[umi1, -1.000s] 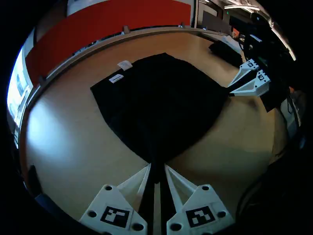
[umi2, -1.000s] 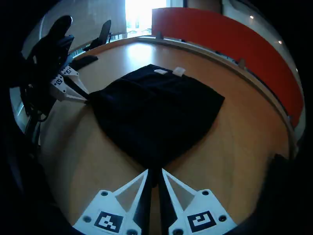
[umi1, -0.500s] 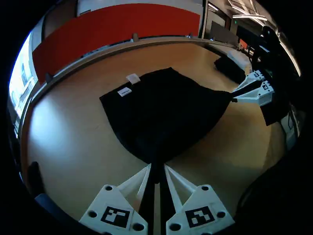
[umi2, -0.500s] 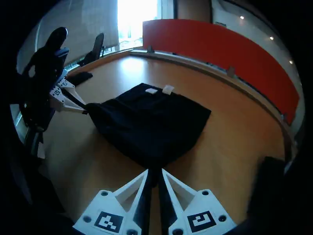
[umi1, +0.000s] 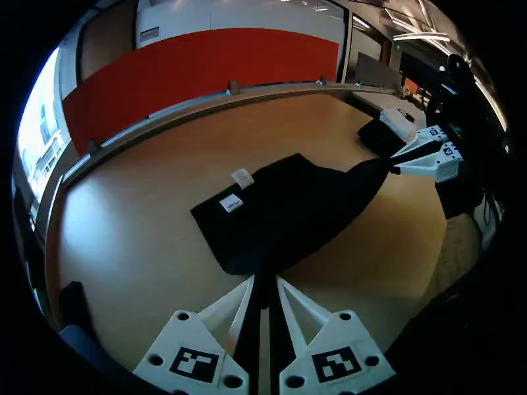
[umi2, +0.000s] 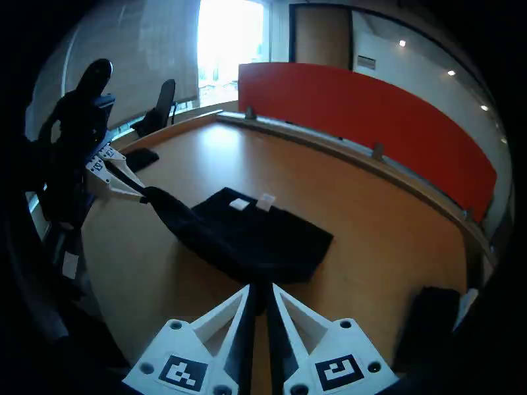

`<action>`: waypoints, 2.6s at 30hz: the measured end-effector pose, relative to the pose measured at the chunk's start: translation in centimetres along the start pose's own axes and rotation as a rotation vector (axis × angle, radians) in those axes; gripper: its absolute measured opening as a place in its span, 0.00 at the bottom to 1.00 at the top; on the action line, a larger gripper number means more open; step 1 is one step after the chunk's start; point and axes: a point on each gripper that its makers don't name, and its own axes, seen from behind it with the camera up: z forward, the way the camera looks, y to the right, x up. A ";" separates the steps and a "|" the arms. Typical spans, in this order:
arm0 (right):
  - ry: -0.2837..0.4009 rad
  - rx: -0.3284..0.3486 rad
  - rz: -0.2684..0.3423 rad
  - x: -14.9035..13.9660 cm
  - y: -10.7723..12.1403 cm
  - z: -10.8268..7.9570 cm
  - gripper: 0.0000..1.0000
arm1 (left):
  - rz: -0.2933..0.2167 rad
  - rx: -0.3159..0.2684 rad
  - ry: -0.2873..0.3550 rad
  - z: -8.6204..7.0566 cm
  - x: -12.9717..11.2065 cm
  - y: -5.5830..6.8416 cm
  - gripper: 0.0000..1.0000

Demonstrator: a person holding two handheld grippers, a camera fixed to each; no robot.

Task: Fold towel

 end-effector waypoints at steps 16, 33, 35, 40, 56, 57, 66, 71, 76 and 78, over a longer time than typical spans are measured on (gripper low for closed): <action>0.028 -0.003 -0.025 3.1 -1.0 -4.1 0.10 | 0.007 -0.002 0.054 -4.0 2.9 0.6 0.07; 0.018 0.003 -0.024 2.9 -2.2 -5.6 0.10 | -0.016 -0.008 0.055 -5.5 2.5 1.3 0.07; 0.012 0.001 -0.026 2.9 -2.2 -5.5 0.10 | -0.016 -0.006 0.054 -5.4 2.5 1.3 0.07; -0.001 0.001 -0.029 2.8 -1.9 -4.9 0.10 | -0.023 0.000 0.046 -4.8 2.5 0.9 0.07; -0.061 0.000 -0.040 1.8 1.2 -0.6 0.10 | -0.050 0.011 0.005 0.2 2.5 -1.0 0.07; -0.065 0.000 -0.040 1.7 1.4 -0.2 0.10 | -0.047 0.012 0.000 0.6 2.5 -1.1 0.07; -0.108 0.007 -0.023 0.2 2.7 2.4 0.10 | -0.033 0.011 -0.045 3.6 1.4 -1.7 0.07; -0.135 0.011 -0.018 -1.0 3.0 3.2 0.10 | -0.036 0.006 -0.061 4.9 0.9 -1.9 0.07; -0.160 0.015 -0.006 -2.0 3.2 4.2 0.10 | -0.033 0.008 -0.075 6.0 0.5 -2.1 0.07; -0.168 0.017 0.000 -2.3 3.3 4.6 0.10 | -0.031 0.009 -0.081 6.4 0.3 -2.2 0.07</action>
